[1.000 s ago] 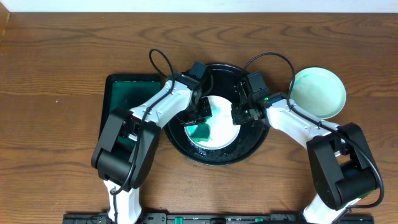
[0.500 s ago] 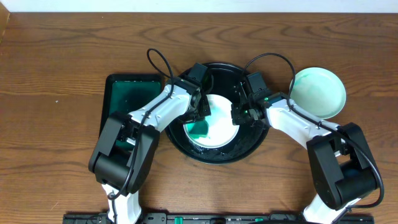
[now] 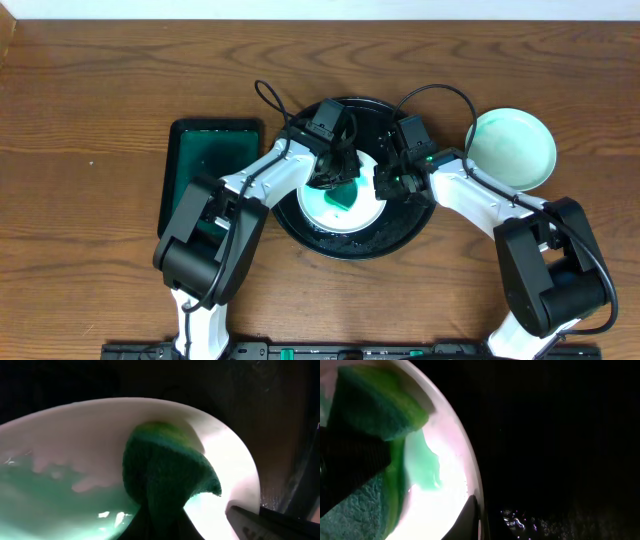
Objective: Clean dirty plates on tray and stack at the side
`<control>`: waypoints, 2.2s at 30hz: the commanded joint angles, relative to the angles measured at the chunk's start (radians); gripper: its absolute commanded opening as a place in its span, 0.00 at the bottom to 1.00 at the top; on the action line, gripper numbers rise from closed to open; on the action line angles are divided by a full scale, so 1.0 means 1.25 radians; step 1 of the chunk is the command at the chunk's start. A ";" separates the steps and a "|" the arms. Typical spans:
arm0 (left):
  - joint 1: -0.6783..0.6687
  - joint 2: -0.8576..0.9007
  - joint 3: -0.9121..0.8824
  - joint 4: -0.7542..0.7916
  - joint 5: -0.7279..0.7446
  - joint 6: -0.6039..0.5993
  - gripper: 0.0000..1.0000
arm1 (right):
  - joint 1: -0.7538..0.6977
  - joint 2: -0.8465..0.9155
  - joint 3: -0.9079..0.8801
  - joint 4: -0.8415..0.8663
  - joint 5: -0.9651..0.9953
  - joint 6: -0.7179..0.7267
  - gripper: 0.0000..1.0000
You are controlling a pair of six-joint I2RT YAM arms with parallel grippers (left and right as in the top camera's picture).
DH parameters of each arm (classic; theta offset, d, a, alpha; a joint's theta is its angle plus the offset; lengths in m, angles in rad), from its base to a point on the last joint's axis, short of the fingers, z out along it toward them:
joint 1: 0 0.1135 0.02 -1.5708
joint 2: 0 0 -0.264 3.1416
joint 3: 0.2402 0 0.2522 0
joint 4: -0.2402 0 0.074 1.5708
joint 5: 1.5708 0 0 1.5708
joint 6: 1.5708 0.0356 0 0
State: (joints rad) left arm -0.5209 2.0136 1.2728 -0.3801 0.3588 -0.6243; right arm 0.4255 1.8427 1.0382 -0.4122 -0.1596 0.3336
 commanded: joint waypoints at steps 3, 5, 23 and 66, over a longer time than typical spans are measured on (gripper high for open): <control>-0.004 0.071 -0.026 0.014 0.152 0.011 0.07 | 0.011 0.020 -0.012 -0.005 -0.009 0.002 0.01; 0.011 0.071 -0.026 0.030 0.215 0.021 0.07 | 0.011 0.020 -0.013 -0.005 -0.008 0.002 0.01; 0.129 0.071 -0.026 -0.238 -0.277 0.049 0.07 | 0.011 0.020 -0.013 -0.011 -0.009 0.002 0.01; 0.057 -0.019 0.082 -0.160 0.118 0.000 0.07 | 0.011 0.020 -0.013 -0.011 -0.012 0.002 0.01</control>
State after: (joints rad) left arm -0.4507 1.9385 1.3586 -0.5938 0.3923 -0.5961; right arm 0.4255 1.8427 1.0386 -0.4145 -0.1596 0.3336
